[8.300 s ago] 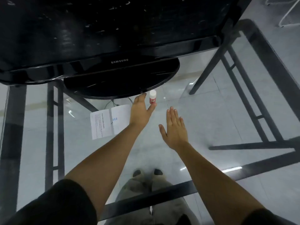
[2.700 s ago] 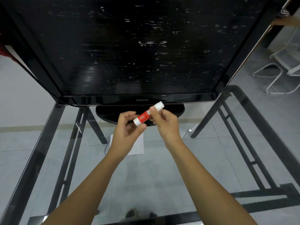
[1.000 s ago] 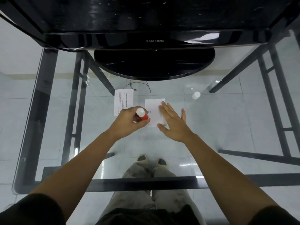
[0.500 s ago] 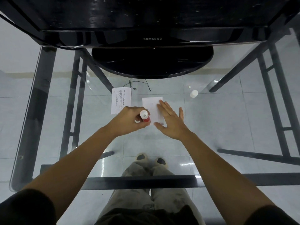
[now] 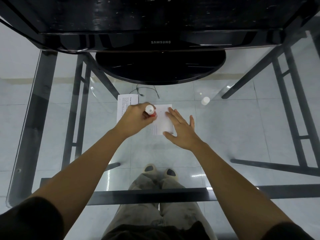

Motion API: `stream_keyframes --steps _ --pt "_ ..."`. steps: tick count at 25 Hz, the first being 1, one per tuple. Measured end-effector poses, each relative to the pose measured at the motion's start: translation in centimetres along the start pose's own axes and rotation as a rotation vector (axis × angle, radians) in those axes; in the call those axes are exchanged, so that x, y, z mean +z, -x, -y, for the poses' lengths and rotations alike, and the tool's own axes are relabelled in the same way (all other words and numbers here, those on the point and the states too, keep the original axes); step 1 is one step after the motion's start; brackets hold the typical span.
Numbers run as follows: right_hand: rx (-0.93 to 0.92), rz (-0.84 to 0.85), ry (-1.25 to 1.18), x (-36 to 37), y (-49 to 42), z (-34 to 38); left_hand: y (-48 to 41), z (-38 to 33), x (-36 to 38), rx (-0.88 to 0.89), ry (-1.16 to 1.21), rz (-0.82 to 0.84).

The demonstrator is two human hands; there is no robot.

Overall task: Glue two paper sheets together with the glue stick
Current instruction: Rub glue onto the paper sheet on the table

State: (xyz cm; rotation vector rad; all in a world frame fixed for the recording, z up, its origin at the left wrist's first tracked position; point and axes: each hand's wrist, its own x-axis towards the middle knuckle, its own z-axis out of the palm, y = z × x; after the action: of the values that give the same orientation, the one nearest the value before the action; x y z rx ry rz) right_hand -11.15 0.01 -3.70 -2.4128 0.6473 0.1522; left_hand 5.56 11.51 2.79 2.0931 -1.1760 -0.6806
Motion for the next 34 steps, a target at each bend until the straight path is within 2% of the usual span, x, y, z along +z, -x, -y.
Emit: stream_keyframes --steps 2,6,11,13,16,21,24,26,31,34 --pt "0.005 0.001 -0.009 0.0 0.0 0.0 -0.6 0.0 -0.2 -0.05 0.041 -0.054" --pt "0.005 -0.01 -0.035 -0.1 0.0 0.1 0.3 -0.3 0.7 0.034 -0.001 0.097" --pt "0.0 -0.022 -0.056 -0.1 0.2 0.1 -1.6 0.3 -0.2 -0.07 0.037 -0.061" --pt "-0.002 -0.025 -0.04 -0.1 0.2 0.1 -1.5 0.2 -0.1 -0.056 0.027 -0.045" --pt "-0.006 -0.039 0.042 -0.1 0.4 0.3 -0.8 0.1 0.7 0.017 -0.01 0.063" --pt "-0.003 -0.055 0.28 0.0 1.1 1.1 -2.1 0.2 0.2 -0.068 0.007 -0.096" --pt "0.011 -0.071 0.404 0.4 1.7 1.7 -1.8 -0.2 0.6 0.001 -0.026 -0.014" --pt "0.029 -0.079 0.41 0.5 1.9 2.0 -1.8 -0.3 0.9 0.03 -0.051 0.038" --pt "0.031 -0.049 0.385 0.5 2.3 2.2 -2.9 -0.5 0.7 -0.061 -0.065 -0.08" --pt "0.012 -0.037 0.41 0.4 2.5 2.3 -2.6 -0.7 1.2 -0.011 -0.104 0.024"
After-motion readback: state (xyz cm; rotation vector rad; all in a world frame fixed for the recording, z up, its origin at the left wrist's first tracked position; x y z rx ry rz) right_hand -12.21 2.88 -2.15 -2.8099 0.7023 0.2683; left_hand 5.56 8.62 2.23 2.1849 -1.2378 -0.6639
